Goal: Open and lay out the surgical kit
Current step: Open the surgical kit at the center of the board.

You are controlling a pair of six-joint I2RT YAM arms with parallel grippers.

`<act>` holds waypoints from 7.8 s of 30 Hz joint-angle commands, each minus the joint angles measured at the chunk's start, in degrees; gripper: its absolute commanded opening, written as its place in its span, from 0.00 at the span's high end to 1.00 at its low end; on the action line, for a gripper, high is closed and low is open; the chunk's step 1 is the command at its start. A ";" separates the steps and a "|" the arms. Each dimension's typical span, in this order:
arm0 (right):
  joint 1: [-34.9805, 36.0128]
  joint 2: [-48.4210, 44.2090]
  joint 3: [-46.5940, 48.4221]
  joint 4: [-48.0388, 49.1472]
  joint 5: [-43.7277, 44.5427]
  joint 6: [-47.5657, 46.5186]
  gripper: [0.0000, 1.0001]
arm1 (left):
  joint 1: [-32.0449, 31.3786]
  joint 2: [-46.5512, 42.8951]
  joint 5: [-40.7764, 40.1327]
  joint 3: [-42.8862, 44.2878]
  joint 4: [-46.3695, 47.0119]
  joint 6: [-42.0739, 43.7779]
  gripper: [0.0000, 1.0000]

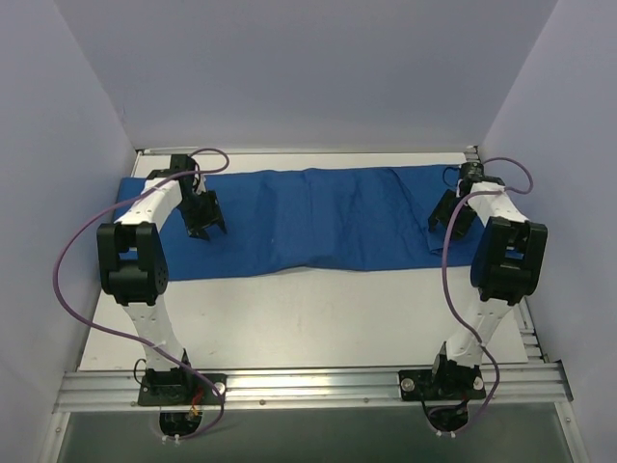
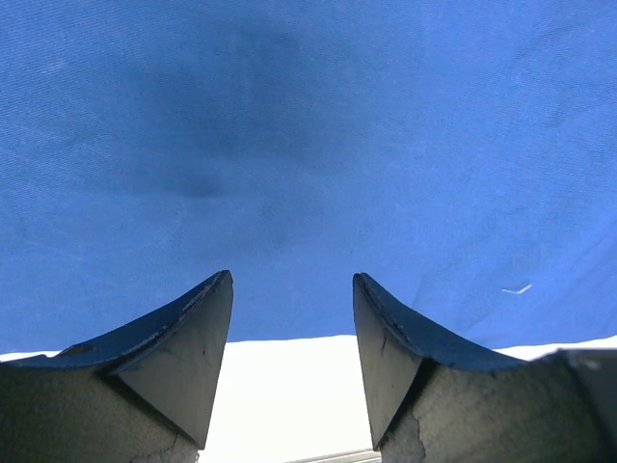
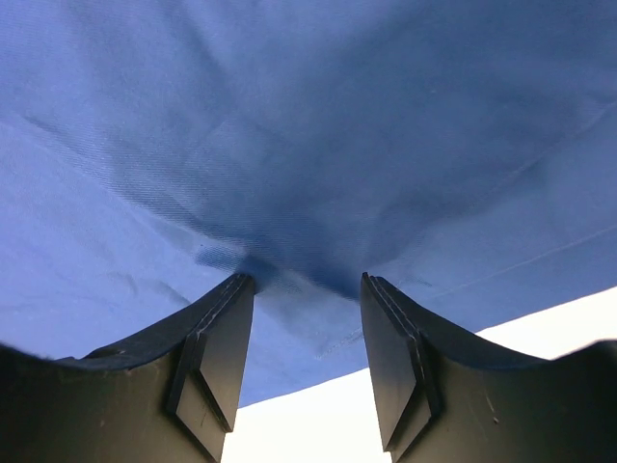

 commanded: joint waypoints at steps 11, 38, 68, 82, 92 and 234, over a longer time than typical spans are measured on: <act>0.68 3.82 -1.82 1.70 2.09 -1.80 0.57 | 0.07 -3.35 -0.88 3.21 -1.29 0.55 0.38; 5.94 7.33 25.12 -18.24 11.22 -2.68 1.00 | 7.27 3.85 -1.49 15.94 -2.79 -6.29 0.34; 9.40 -5.32 9.69 -10.08 2.00 -5.49 1.00 | 9.48 40.51 -13.96 58.14 23.58 15.84 0.32; 7.80 -2.68 8.37 -8.41 -2.57 -5.05 1.00 | 7.72 41.03 -21.97 55.15 18.48 16.20 0.32; 6.92 -2.06 6.97 -7.97 -4.50 -4.88 1.00 | 6.84 41.47 -21.11 53.31 16.28 16.55 0.33; 9.03 1.80 3.45 -3.49 -9.52 -2.68 1.00 | 18.00 40.59 -27.33 53.66 26.03 21.74 0.22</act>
